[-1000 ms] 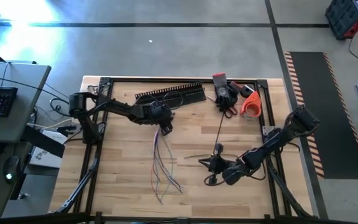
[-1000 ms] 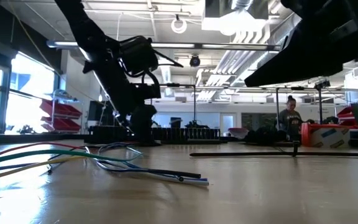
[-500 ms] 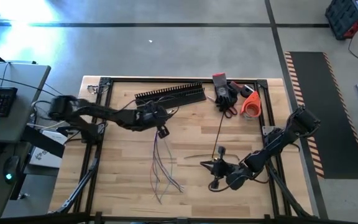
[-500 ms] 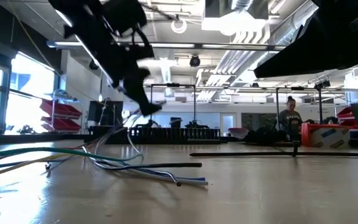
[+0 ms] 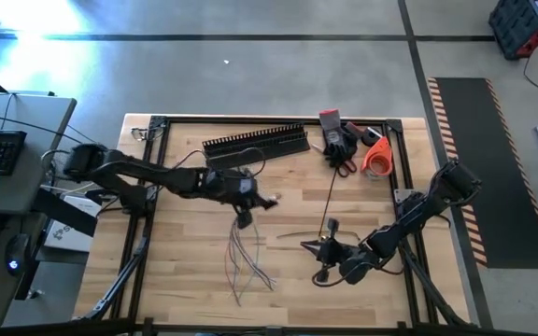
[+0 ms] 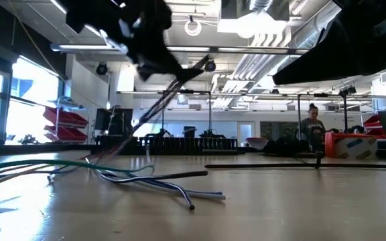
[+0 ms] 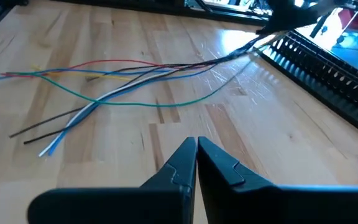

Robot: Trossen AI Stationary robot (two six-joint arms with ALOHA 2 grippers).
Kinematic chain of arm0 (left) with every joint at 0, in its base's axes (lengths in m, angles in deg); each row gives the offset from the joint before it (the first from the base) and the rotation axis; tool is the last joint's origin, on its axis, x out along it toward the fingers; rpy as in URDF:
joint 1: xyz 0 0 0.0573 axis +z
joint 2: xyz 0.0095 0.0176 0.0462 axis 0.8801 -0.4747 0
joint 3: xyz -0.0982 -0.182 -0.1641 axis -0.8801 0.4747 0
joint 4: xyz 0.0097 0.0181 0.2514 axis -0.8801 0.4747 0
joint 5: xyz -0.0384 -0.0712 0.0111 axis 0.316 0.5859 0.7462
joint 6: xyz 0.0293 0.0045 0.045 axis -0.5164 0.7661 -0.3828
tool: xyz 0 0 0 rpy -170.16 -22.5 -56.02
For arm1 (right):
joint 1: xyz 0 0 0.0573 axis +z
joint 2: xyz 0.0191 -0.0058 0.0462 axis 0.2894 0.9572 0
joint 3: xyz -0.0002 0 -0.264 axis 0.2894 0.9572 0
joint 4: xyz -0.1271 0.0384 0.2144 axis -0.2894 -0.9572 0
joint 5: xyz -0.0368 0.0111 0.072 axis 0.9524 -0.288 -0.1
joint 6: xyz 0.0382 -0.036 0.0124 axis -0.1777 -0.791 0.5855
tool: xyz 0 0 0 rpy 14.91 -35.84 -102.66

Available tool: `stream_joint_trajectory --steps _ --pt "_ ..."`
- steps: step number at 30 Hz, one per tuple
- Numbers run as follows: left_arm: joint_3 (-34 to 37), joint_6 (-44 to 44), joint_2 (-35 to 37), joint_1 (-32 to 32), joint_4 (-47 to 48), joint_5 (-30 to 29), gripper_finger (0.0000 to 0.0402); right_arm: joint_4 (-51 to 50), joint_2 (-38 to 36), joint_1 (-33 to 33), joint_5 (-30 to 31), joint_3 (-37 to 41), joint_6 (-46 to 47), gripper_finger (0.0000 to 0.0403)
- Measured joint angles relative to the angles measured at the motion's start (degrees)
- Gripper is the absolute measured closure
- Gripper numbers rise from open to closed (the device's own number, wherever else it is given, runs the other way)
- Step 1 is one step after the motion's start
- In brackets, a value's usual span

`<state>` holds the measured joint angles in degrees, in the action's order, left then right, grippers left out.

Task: Ziptie cables
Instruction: Wrap the top black zip tie around the colored cable bundle

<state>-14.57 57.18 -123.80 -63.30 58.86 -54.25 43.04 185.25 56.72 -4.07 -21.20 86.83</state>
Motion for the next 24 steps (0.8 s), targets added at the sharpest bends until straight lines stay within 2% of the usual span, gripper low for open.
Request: stream_joint_trajectory --steps 3,7,12,16,19,24 --pt "-1.6 1.6 -6.4 0.2 -9.1 6.8 0.0401 0.2 -0.6 2.6 3.0 0.0 -1.3 0.0402" --pt "-8.0 1.2 -16.5 -0.2 -12.6 8.0 0.0401 -0.3 -3.1 7.9 10.9 0.0 -1.5 0.0402" --pt "-19.3 -2.4 -25.5 -1.5 -12.3 11.6 0.0402 -0.3 -5.2 12.7 16.2 -0.1 -1.7 0.0402" --pt "-25.0 -4.4 -27.7 -2.6 -7.4 13.6 0.0402 -2.3 -5.2 12.9 17.2 -0.1 0.7 0.0398" --pt "-25.4 -5.4 -27.7 -3.5 -4.2 10.6 0.0401 -2.8 -5.2 13.1 19.5 -0.1 2.8 0.0374" --pt "-25.4 -7.0 -27.9 -5.1 -3.6 8.2 0.0401 -9.0 -5.2 11.5 20.1 -0.1 13.3 0.0294"
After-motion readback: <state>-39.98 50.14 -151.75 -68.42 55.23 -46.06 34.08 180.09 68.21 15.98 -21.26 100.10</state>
